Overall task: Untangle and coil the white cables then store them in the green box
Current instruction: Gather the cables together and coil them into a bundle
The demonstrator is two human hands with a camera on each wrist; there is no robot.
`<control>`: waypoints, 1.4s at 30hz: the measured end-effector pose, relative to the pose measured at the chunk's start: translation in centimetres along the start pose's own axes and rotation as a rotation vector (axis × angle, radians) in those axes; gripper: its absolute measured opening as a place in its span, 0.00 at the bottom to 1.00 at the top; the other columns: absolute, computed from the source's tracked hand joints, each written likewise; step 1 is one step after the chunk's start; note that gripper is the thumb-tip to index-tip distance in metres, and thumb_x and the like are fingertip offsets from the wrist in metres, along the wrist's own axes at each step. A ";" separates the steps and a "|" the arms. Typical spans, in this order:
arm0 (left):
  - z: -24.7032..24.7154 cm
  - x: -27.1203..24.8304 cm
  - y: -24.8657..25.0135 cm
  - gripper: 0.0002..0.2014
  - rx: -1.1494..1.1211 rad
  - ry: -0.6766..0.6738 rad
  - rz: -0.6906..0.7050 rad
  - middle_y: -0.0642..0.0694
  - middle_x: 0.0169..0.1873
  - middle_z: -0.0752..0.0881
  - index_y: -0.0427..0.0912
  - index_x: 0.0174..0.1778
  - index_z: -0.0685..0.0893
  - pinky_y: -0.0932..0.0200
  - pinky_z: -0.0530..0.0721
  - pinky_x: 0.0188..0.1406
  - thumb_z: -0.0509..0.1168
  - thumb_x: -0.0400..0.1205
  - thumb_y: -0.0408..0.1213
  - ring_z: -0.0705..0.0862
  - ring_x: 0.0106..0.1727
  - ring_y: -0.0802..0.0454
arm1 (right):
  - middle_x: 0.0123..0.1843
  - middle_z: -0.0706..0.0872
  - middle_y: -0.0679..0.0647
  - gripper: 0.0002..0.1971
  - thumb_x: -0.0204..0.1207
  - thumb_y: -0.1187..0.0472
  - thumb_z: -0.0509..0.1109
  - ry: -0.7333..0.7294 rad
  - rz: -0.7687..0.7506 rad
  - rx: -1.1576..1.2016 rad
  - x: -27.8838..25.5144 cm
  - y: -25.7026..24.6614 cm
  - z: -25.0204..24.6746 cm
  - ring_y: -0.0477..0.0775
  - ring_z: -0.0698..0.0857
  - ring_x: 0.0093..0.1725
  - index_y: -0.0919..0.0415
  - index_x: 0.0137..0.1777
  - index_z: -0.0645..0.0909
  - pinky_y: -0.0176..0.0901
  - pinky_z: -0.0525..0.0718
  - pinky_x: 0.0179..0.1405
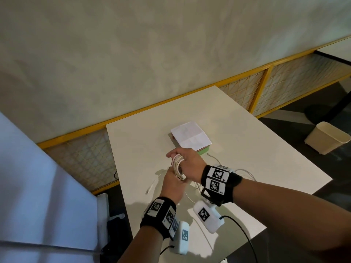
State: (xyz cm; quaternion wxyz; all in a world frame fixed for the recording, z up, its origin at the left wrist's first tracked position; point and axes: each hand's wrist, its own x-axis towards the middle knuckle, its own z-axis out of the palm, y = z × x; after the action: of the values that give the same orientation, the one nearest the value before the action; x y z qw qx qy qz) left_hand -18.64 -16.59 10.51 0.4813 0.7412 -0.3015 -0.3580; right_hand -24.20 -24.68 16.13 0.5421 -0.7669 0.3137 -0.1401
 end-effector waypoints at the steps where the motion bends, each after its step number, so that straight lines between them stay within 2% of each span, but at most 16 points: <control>1: 0.0 0.1 -0.1 0.12 0.010 0.002 -0.005 0.46 0.36 0.85 0.33 0.52 0.80 0.76 0.73 0.24 0.71 0.74 0.28 0.80 0.29 0.62 | 0.33 0.79 0.39 0.12 0.81 0.66 0.60 0.009 0.007 0.024 0.0 0.0 0.0 0.40 0.80 0.32 0.52 0.52 0.83 0.32 0.77 0.31; 5: 0.1 0.3 0.0 0.08 0.032 0.027 -0.004 0.47 0.31 0.80 0.30 0.50 0.78 0.75 0.70 0.22 0.66 0.76 0.25 0.75 0.29 0.59 | 0.31 0.77 0.36 0.11 0.82 0.63 0.59 0.016 0.000 0.042 0.3 -0.1 0.1 0.34 0.79 0.27 0.53 0.53 0.83 0.28 0.73 0.30; 8: -0.1 0.2 0.1 0.11 0.025 0.069 0.030 0.43 0.39 0.85 0.32 0.54 0.79 0.75 0.76 0.28 0.68 0.77 0.26 0.80 0.34 0.59 | 0.32 0.76 0.35 0.11 0.83 0.62 0.59 -0.004 -0.016 0.011 0.2 -0.2 -0.1 0.27 0.78 0.27 0.56 0.56 0.83 0.21 0.71 0.28; 12: -1.1 0.5 0.2 0.12 0.073 0.044 0.076 0.43 0.43 0.87 0.39 0.53 0.78 0.75 0.79 0.34 0.70 0.77 0.30 0.83 0.38 0.60 | 0.36 0.80 0.37 0.10 0.83 0.61 0.59 -0.027 -0.021 -0.005 0.1 -0.2 -0.4 0.36 0.81 0.35 0.55 0.54 0.83 0.26 0.76 0.35; 14: -1.3 0.9 -0.1 0.11 0.113 0.046 0.090 0.41 0.43 0.86 0.41 0.51 0.79 0.68 0.82 0.37 0.71 0.75 0.33 0.85 0.39 0.55 | 0.36 0.80 0.36 0.11 0.83 0.61 0.59 -0.027 -0.032 -0.020 0.0 -0.1 -0.3 0.36 0.80 0.35 0.56 0.55 0.83 0.24 0.75 0.34; 17: -1.3 1.4 -1.0 0.10 0.205 0.026 0.053 0.37 0.44 0.84 0.44 0.45 0.80 0.53 0.86 0.43 0.68 0.72 0.42 0.83 0.39 0.50 | 0.35 0.79 0.36 0.11 0.83 0.62 0.59 -0.018 -0.037 -0.013 0.2 -0.2 -0.2 0.34 0.80 0.34 0.56 0.56 0.84 0.20 0.75 0.32; 18: -1.3 1.5 -1.1 0.09 0.221 0.014 0.031 0.37 0.42 0.83 0.44 0.43 0.81 0.53 0.86 0.42 0.67 0.72 0.43 0.83 0.38 0.50 | 0.34 0.79 0.36 0.11 0.83 0.63 0.59 -0.014 -0.035 -0.010 0.2 -0.1 -0.2 0.32 0.80 0.33 0.57 0.56 0.84 0.19 0.75 0.31; 20: -1.5 1.2 -0.3 0.06 0.192 -0.013 0.002 0.43 0.35 0.84 0.42 0.35 0.81 0.62 0.80 0.32 0.69 0.75 0.39 0.80 0.32 0.53 | 0.33 0.78 0.36 0.13 0.82 0.67 0.58 -0.010 -0.016 -0.002 0.4 0.0 -0.2 0.29 0.79 0.30 0.57 0.55 0.84 0.19 0.73 0.28; 23: -1.8 0.7 0.4 0.15 0.049 -0.019 -0.130 0.54 0.16 0.75 0.44 0.24 0.76 0.64 0.67 0.20 0.70 0.76 0.31 0.69 0.19 0.57 | 0.34 0.77 0.36 0.17 0.80 0.73 0.55 -0.011 0.017 -0.001 0.7 0.0 0.0 0.34 0.78 0.33 0.57 0.55 0.84 0.19 0.73 0.27; 25: -1.8 0.7 0.7 0.18 -0.027 0.025 -0.171 0.56 0.11 0.71 0.45 0.22 0.74 0.64 0.63 0.18 0.70 0.75 0.28 0.65 0.17 0.58 | 0.35 0.78 0.37 0.18 0.79 0.74 0.55 -0.023 0.026 -0.009 0.8 -0.3 0.2 0.36 0.78 0.34 0.57 0.54 0.83 0.19 0.73 0.27; 29: -1.6 0.7 0.4 0.16 -0.012 0.078 -0.119 0.52 0.18 0.76 0.44 0.23 0.76 0.69 0.67 0.17 0.70 0.75 0.29 0.69 0.18 0.58 | 0.40 0.81 0.43 0.17 0.78 0.73 0.55 -0.036 0.054 -0.045 0.9 -0.5 0.2 0.39 0.80 0.38 0.59 0.55 0.83 0.22 0.76 0.29; 32: -1.4 0.7 0.2 0.06 -0.042 0.045 -0.101 0.50 0.23 0.81 0.41 0.34 0.83 0.72 0.72 0.20 0.74 0.74 0.31 0.74 0.19 0.62 | 0.53 0.85 0.56 0.21 0.73 0.76 0.54 -0.032 0.093 -0.119 0.8 -0.6 -0.1 0.53 0.84 0.50 0.59 0.57 0.82 0.37 0.84 0.44; 34: -1.3 0.7 0.2 0.05 -0.043 0.030 -0.084 0.48 0.26 0.83 0.37 0.39 0.83 0.73 0.73 0.20 0.74 0.74 0.31 0.75 0.19 0.64 | 0.57 0.85 0.61 0.24 0.70 0.77 0.52 -0.034 0.104 -0.183 0.7 -0.7 -0.3 0.59 0.84 0.55 0.59 0.59 0.81 0.46 0.84 0.50; 37: -1.2 0.5 0.4 0.05 -0.025 0.003 -0.052 0.44 0.26 0.83 0.34 0.35 0.83 0.70 0.73 0.22 0.73 0.73 0.29 0.74 0.22 0.59 | 0.58 0.85 0.63 0.25 0.70 0.77 0.53 -0.026 0.103 -0.252 0.9 -0.7 -0.3 0.61 0.84 0.55 0.58 0.61 0.81 0.48 0.85 0.51; 39: -1.2 0.4 0.6 0.10 -0.033 0.018 -0.066 0.48 0.21 0.80 0.38 0.28 0.81 0.70 0.71 0.21 0.73 0.73 0.28 0.71 0.22 0.57 | 0.58 0.85 0.64 0.26 0.70 0.78 0.53 -0.023 0.102 -0.266 0.9 -0.7 -0.3 0.60 0.84 0.52 0.59 0.61 0.80 0.47 0.85 0.48; 42: -1.2 0.6 0.8 0.16 -0.112 0.105 -0.143 0.55 0.12 0.73 0.42 0.21 0.77 0.70 0.66 0.16 0.72 0.72 0.25 0.65 0.16 0.60 | 0.58 0.85 0.63 0.25 0.70 0.77 0.54 -0.046 0.099 -0.290 0.9 -1.1 -0.3 0.59 0.83 0.51 0.59 0.63 0.79 0.42 0.81 0.44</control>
State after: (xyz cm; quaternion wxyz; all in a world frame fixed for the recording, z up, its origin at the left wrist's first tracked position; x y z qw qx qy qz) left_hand -17.45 -16.73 11.40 0.5101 0.7505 -0.2018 -0.3685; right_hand -23.37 -25.26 17.12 0.4388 -0.8239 0.3555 -0.0488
